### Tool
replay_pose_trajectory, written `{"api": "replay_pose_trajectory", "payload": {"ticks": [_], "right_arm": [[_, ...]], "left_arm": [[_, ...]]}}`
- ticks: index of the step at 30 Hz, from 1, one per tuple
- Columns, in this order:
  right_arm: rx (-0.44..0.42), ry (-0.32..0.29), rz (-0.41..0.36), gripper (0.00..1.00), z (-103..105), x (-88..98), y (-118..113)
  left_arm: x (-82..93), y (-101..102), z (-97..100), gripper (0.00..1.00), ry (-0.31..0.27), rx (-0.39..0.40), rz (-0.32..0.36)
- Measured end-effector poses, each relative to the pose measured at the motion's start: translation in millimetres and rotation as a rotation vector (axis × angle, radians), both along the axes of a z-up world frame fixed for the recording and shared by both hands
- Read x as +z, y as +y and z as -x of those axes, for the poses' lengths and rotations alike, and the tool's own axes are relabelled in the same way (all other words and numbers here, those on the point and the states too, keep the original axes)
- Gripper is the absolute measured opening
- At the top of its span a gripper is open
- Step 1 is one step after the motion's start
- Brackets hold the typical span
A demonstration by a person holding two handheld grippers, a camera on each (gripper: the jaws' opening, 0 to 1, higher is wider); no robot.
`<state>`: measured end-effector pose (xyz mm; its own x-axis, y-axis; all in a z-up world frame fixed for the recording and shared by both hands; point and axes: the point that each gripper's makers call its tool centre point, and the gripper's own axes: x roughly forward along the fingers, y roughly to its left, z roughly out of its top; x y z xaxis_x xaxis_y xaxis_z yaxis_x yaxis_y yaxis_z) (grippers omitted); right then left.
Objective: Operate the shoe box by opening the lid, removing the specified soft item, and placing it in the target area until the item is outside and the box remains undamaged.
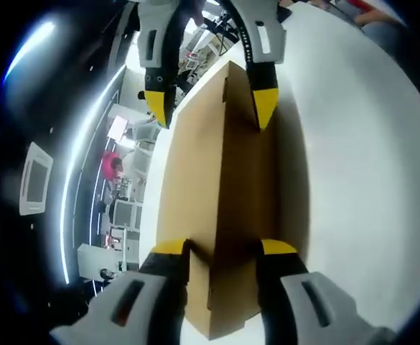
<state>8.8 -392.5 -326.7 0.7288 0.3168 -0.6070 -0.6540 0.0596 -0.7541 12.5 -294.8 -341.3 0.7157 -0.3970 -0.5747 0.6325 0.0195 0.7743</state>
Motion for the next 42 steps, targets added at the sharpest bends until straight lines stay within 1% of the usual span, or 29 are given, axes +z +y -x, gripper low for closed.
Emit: {"api": "replay_pose_trajectory", "payload": {"ticks": [4,7,12,15,18,21,22,28,32,34,35,36,42], "right_arm": [[0.01,0.007,0.007,0.54,2,-2.6,1],[0.0,0.01,0.009,0.53,3,-3.1,1],[0.036,0.006,0.044,0.5,5,-5.0,3],[0.055,0.003,0.058,0.48,6,-9.7,4],[0.014,0.019,0.053,0.44,6,-12.0,3],[0.01,0.027,0.052,0.38,9,-15.9,3],[0.017,0.013,0.059,0.37,10,-16.1,3],[0.007,0.015,0.052,0.37,9,-15.7,4],[0.005,0.018,0.046,0.37,8,-15.7,4],[0.006,0.02,0.044,0.37,8,-15.4,4],[0.008,0.019,0.04,0.37,9,-14.7,3],[0.007,0.022,0.037,0.37,9,-14.5,3],[0.001,0.033,0.03,0.37,8,-15.4,4]], "left_arm": [[0.3,0,-0.1,0.36,-0.002,-0.006,0.0],[0.4,0,-0.1,0.36,-0.004,-0.008,0.001],[0.7,0,-0.1,0.36,-0.003,-0.019,-0.002],[0.2,0,-0.2,0.36,-0.003,-0.018,-0.002],[0.2,0,-0.2,0.36,-0.002,-0.021,-0.005],[-0.1,1,-0.2,0.37,-0.003,-0.032,-0.011],[0.0,1,0.0,0.37,-0.003,-0.032,-0.012],[-0.2,0,-0.5,0.37,-0.003,-0.019,-0.014],[-2.3,0,1.0,0.4,0.003,-0.006,-0.011],[-1.6,0,0.7,0.37,-0.002,-0.007,-0.015],[1.5,0,-1.5,0.37,-0.013,-0.008,-0.016],[0.6,0,-1.0,0.37,-0.004,-0.004,-0.01],[0.1,0,-0.4,0.36,-0.011,-0.011,-0.01]]}}
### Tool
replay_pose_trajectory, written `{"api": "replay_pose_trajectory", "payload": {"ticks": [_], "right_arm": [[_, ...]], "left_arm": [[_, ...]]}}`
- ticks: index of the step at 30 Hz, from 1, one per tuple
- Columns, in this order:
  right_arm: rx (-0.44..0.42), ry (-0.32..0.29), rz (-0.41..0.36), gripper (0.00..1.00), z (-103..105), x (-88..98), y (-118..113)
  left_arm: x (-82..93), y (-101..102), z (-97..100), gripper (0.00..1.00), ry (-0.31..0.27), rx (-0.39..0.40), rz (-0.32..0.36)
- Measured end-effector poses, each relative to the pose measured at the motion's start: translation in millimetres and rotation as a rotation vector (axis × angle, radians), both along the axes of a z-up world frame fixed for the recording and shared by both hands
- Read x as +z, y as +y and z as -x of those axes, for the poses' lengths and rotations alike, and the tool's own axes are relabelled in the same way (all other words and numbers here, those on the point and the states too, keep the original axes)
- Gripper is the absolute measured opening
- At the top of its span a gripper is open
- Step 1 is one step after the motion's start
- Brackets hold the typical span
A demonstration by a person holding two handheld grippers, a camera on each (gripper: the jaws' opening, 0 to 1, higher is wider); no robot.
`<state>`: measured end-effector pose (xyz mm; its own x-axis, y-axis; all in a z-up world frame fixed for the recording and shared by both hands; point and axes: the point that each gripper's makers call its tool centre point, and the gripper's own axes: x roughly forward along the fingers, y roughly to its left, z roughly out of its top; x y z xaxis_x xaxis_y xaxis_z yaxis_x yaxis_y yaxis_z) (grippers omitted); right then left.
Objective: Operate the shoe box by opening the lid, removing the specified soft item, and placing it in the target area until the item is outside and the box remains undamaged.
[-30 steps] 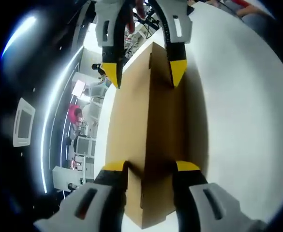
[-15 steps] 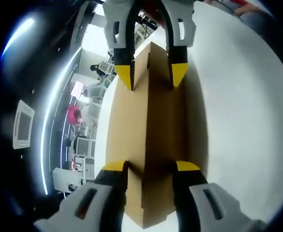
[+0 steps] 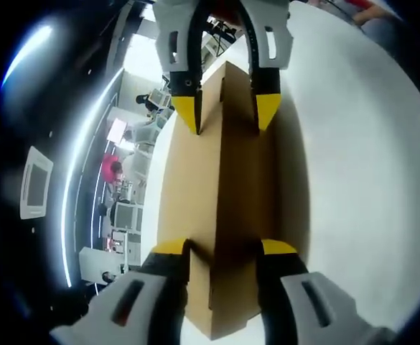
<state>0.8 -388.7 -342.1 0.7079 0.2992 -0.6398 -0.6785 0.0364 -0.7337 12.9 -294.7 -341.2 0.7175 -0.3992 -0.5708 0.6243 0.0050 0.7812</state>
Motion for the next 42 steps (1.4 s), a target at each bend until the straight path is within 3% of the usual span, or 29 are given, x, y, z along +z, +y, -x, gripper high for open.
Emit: {"api": "replay_pose_trajectory", "payload": {"ticks": [42], "right_arm": [[-0.005,0.039,-0.007,0.32,2,12.4,1]], "left_arm": [[10.3,0,0.8,0.35,0.047,0.029,0.039]]}}
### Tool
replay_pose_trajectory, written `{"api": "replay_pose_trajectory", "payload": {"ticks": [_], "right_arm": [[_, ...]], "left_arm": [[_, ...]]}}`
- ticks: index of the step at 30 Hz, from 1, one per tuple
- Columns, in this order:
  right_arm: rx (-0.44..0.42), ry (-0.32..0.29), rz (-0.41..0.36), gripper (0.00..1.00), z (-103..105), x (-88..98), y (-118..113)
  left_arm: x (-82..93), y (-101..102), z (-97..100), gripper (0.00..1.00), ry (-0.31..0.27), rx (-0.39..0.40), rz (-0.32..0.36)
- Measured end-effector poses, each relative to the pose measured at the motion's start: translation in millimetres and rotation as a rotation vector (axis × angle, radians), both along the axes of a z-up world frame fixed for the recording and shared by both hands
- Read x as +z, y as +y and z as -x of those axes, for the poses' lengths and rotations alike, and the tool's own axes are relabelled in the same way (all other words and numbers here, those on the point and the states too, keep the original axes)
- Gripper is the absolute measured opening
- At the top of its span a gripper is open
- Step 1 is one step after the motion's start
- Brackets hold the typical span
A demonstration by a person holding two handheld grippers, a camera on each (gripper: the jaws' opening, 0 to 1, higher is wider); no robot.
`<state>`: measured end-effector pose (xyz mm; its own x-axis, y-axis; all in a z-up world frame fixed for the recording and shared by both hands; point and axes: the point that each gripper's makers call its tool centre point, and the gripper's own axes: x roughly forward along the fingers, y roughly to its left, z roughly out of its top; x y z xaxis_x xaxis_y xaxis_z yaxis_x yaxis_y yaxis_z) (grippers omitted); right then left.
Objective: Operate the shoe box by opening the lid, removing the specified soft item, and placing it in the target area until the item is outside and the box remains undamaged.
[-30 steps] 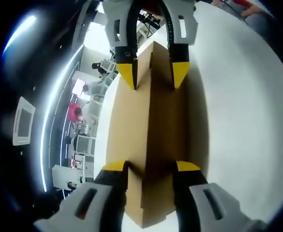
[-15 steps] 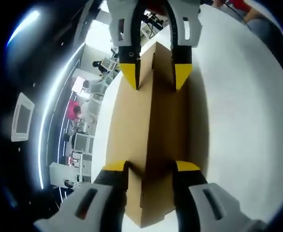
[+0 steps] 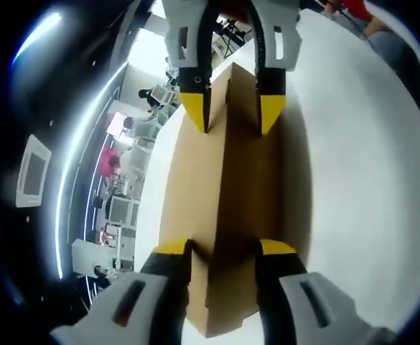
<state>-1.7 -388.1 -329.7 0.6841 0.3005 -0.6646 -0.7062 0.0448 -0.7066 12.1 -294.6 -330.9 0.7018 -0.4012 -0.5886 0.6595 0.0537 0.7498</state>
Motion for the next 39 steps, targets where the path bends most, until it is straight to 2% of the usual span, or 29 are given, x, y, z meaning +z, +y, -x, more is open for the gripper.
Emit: {"api": "replay_pose_trajectory", "payload": {"ticks": [19,39], "right_arm": [[-0.029,0.007,-0.023,0.3,2,13.8,-1],[-0.065,0.015,-0.052,0.29,3,26.8,-2]], "left_arm": [[13.0,1,2.5,0.33,0.002,0.026,0.028],[25.9,1,2.5,0.32,0.036,0.04,0.046]]}}
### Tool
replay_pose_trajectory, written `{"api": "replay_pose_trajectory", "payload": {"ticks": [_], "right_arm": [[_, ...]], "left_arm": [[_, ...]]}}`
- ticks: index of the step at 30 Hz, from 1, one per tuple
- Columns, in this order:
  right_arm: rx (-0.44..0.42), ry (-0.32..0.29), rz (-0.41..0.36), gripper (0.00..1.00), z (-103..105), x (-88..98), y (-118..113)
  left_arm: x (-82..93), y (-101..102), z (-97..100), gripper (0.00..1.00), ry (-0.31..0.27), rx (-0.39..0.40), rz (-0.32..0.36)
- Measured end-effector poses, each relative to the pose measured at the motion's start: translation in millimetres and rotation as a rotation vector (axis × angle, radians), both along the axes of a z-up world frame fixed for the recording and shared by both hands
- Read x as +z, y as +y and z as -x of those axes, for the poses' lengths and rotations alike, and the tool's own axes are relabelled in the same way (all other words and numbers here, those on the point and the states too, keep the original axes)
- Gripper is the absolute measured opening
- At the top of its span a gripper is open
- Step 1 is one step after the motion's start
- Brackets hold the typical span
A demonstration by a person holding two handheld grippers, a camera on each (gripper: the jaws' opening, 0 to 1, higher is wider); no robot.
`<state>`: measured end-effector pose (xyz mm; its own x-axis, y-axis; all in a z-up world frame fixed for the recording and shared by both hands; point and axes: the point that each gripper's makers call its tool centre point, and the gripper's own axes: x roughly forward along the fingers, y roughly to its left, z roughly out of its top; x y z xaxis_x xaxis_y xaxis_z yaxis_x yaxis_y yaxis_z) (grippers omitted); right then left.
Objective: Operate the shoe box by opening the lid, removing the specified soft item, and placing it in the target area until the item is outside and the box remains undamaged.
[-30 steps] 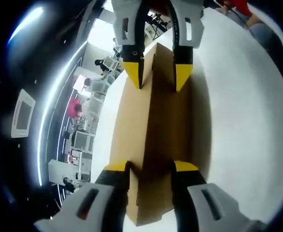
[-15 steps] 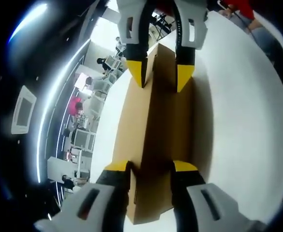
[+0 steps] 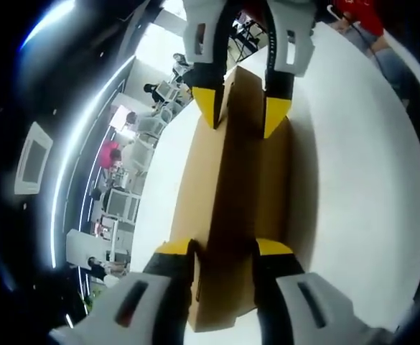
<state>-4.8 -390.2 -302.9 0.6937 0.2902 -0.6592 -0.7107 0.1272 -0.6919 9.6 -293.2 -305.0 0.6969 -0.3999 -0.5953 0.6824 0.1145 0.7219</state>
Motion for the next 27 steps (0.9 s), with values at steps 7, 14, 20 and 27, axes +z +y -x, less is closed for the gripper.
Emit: {"api": "replay_pose_trajectory", "payload": {"ticks": [7,14,20,27], "right_arm": [[-0.007,-0.002,-0.006,0.29,0,2.9,-1],[-0.017,-0.001,-0.009,0.29,1,3.4,-1],[-0.033,-0.003,-0.011,0.29,1,4.5,-1],[-0.052,-0.007,-0.032,0.29,1,11.0,-2]], "left_arm": [[2.3,0,0.0,0.32,0.004,0.003,0.013],[2.1,-1,0.2,0.32,0.013,0.018,0.027],[3.4,-1,0.3,0.32,0.006,0.018,0.021],[9.5,-1,0.5,0.31,0.005,0.018,0.031]]}}
